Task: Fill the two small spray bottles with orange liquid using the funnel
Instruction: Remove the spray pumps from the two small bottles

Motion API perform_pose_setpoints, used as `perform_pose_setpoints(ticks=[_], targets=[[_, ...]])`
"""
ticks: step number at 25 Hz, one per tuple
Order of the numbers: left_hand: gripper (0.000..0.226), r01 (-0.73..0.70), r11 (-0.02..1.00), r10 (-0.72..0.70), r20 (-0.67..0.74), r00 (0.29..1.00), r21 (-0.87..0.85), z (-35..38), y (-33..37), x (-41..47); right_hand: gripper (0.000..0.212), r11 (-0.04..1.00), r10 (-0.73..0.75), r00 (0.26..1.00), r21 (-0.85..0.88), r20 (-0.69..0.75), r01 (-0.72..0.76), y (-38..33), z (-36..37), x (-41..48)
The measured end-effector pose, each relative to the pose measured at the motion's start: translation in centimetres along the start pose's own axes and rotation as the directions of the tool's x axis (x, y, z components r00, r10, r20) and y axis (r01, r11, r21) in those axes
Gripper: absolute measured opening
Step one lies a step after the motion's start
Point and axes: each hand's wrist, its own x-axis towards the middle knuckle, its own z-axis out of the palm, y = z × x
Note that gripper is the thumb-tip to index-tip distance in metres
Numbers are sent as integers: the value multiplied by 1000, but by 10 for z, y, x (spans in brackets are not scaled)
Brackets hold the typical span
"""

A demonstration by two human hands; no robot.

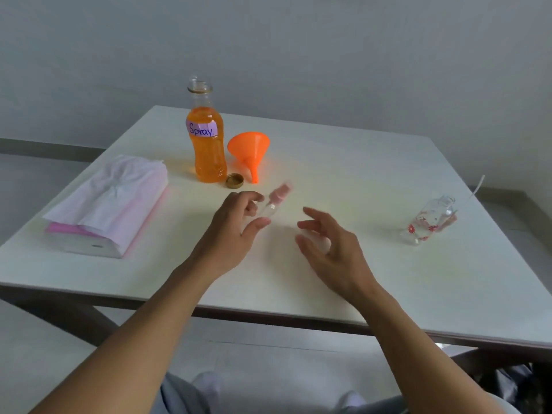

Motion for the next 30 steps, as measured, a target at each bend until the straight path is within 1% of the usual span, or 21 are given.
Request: perform_pose_setpoints(ticks=[2, 4, 6, 8, 11, 15, 16, 19, 21, 23, 25, 27, 28, 30], targets=[[39, -69, 998, 68, 75, 995, 10, 13, 10, 3, 49, 976, 83, 990, 210, -116, -57, -8, -10, 9], [38, -132, 991, 131, 127, 983, 2, 24, 18, 6, 42, 940, 139, 975, 332, -172, -75, -12, -16, 16], [36, -149, 989, 149, 171, 974, -16, 29, 26, 8, 28, 910, 172, 965, 406, -200, -78, -11, -17, 21], [34, -138, 990, 140, 221, 965, -25, 32, 30, 11, 18, 897, 175, 965, 435, -194, -75, -7, -21, 24], [30, -95, 992, 116, 317, 941, -81, 31, 33, 14, 13, 900, 99, 984, 435, -147, -26, 0, -31, 25], [27, -46, 981, 117, 393, 912, -186, 27, 36, 17, 13, 866, -3, 999, 499, -40, 23, 3, -47, 25], [29, -40, 979, 118, 397, 910, -198, 27, 37, 17, 20, 852, -15, 1000, 523, -15, 21, 4, -51, 25], [34, -32, 973, 119, 380, 917, -227, 24, 37, 15, 58, 820, -12, 999, 573, 45, -16, 10, -65, 27], [34, -28, 977, 105, 361, 927, -211, 22, 36, 15, 72, 791, 15, 997, 609, 78, -59, 11, -70, 27], [33, -32, 982, 99, 359, 928, -188, 24, 34, 15, 69, 803, 47, 997, 591, 69, -78, 8, -64, 27], [33, -40, 984, 103, 368, 924, -175, 26, 34, 15, 56, 847, 77, 997, 528, 0, -66, 2, -53, 27], [34, -50, 987, 104, 369, 924, -153, 27, 36, 15, 41, 839, 87, 993, 543, -83, -28, 0, -47, 28], [34, -47, 989, 97, 364, 926, -143, 26, 37, 16, 38, 819, 70, 993, 574, -93, -4, 0, -48, 28], [34, -43, 991, 87, 356, 930, -130, 25, 37, 17, 46, 802, 14, 999, 597, -34, 9, 1, -54, 27]])
